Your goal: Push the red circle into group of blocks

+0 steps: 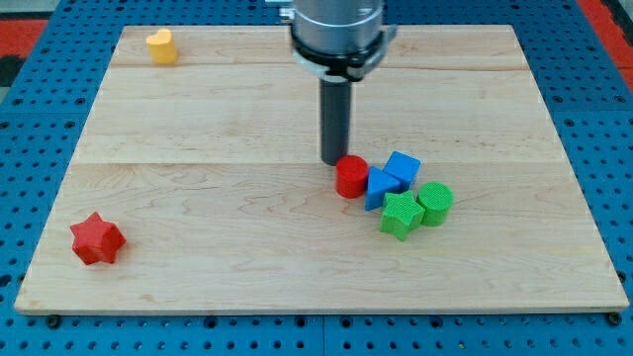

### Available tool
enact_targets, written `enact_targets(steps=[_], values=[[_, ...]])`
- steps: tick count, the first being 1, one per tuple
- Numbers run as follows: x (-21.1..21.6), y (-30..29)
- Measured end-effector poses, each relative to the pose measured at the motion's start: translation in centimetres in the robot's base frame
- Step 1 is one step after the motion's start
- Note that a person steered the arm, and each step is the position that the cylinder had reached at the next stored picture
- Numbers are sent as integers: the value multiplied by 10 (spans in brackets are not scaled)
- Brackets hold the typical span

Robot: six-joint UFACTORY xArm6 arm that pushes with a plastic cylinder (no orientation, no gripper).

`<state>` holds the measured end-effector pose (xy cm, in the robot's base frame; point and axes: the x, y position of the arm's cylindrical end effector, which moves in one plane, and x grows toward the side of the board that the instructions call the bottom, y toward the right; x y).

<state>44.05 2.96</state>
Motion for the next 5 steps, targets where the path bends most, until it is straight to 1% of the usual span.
enact_targets(steps=[1, 2, 3, 4, 5], values=[[13, 27], [22, 25], [22, 10], [44, 49], [58, 59]])
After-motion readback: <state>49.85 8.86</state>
